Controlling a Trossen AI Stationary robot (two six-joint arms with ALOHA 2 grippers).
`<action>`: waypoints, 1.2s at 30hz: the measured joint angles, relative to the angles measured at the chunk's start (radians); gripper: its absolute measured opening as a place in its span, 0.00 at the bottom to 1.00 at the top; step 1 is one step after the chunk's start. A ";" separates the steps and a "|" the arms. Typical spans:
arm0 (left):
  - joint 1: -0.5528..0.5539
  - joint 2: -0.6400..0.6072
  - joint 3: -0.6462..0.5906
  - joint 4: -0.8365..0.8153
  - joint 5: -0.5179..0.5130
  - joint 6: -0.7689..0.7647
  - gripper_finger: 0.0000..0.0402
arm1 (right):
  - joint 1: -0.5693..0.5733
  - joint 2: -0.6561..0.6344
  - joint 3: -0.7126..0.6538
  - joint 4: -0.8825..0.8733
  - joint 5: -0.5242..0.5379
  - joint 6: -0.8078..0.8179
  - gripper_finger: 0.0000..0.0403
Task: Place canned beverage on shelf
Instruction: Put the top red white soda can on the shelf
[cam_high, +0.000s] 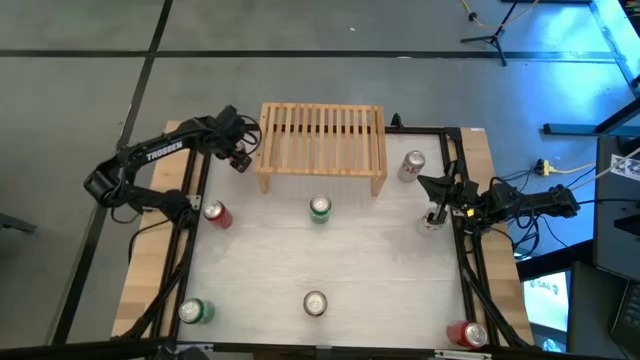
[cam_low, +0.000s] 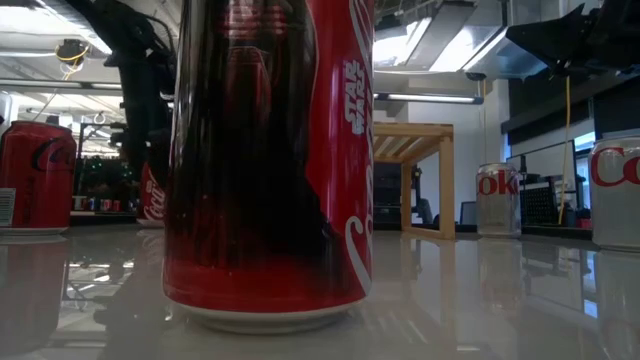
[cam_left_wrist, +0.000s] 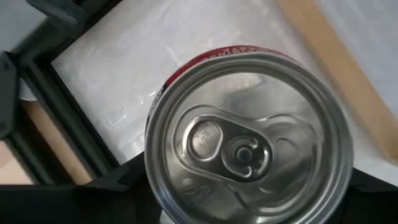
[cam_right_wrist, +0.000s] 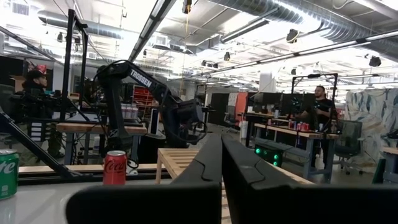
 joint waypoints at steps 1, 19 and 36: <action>0.000 -0.008 0.012 -0.014 -0.001 0.000 0.64 | 0.000 0.000 0.000 0.000 0.000 0.000 0.00; -0.051 -0.068 0.419 -0.397 -0.026 -0.027 0.64 | 0.000 0.000 0.000 -0.011 0.000 0.001 0.00; -0.144 0.075 0.757 -0.440 0.077 -0.028 0.64 | 0.000 0.000 0.000 -0.025 0.000 0.003 0.00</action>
